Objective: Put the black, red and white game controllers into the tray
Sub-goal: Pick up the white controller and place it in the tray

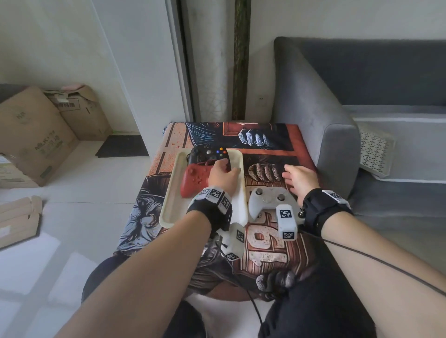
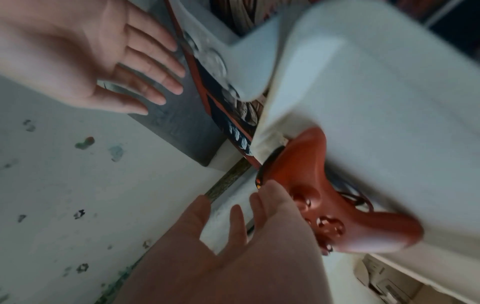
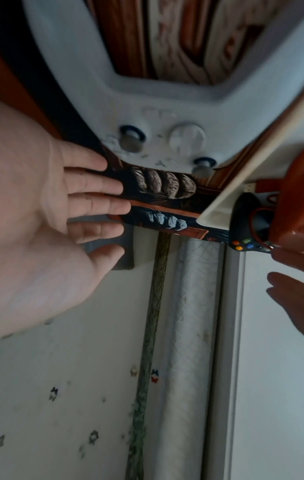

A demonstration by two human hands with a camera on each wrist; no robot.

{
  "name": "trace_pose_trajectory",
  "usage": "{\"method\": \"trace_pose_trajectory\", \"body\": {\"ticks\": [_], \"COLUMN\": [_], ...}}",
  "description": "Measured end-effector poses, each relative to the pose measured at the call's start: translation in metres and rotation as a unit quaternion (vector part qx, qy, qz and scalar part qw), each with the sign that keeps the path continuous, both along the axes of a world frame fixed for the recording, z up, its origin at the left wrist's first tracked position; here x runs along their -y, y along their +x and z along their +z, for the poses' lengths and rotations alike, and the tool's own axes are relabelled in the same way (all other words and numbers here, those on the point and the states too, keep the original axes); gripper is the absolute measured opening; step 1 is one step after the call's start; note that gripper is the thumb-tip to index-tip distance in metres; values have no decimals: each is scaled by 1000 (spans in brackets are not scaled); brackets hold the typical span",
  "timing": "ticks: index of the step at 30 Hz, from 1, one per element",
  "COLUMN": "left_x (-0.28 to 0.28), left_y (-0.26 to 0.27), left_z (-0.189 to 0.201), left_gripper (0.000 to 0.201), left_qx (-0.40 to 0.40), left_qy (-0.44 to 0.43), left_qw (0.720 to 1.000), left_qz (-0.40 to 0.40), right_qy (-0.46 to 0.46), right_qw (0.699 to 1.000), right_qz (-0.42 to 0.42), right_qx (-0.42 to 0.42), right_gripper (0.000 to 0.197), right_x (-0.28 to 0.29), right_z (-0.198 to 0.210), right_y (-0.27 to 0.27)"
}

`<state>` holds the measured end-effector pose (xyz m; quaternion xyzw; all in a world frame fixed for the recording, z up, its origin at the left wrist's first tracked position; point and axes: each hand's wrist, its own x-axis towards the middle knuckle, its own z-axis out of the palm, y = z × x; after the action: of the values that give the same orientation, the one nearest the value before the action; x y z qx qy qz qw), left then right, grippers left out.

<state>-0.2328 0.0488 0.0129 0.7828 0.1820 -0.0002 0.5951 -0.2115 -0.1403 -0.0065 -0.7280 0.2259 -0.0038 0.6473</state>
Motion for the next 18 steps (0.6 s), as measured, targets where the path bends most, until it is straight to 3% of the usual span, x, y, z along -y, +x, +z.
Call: {"method": "trace_pose_trajectory", "body": {"ticks": [5,8,15,18], "left_x": [40,53,59,64], "left_y": [-8,-10,-10,-9], "left_z": [-10,-17,-22,-16], "left_gripper": [53,45,34,35], "left_qx": [-42,-66,-82,-103], "left_qy": [-35,1,63,73], "left_qw": [996,993,987,981], "left_qz": [-69,-98,-124,-146], "right_qy": [-1,10,21,21], "right_qw": [1000,998,994,994], "right_qz": [-7,3,26,18], "right_qx": [-25,-54,-103,-104], "right_gripper": [15,13,32,26], "right_x": [27,37,40,43], "right_z": [-13,-25,-47,-49], "right_y": [-15,-19,-19,-22]}}
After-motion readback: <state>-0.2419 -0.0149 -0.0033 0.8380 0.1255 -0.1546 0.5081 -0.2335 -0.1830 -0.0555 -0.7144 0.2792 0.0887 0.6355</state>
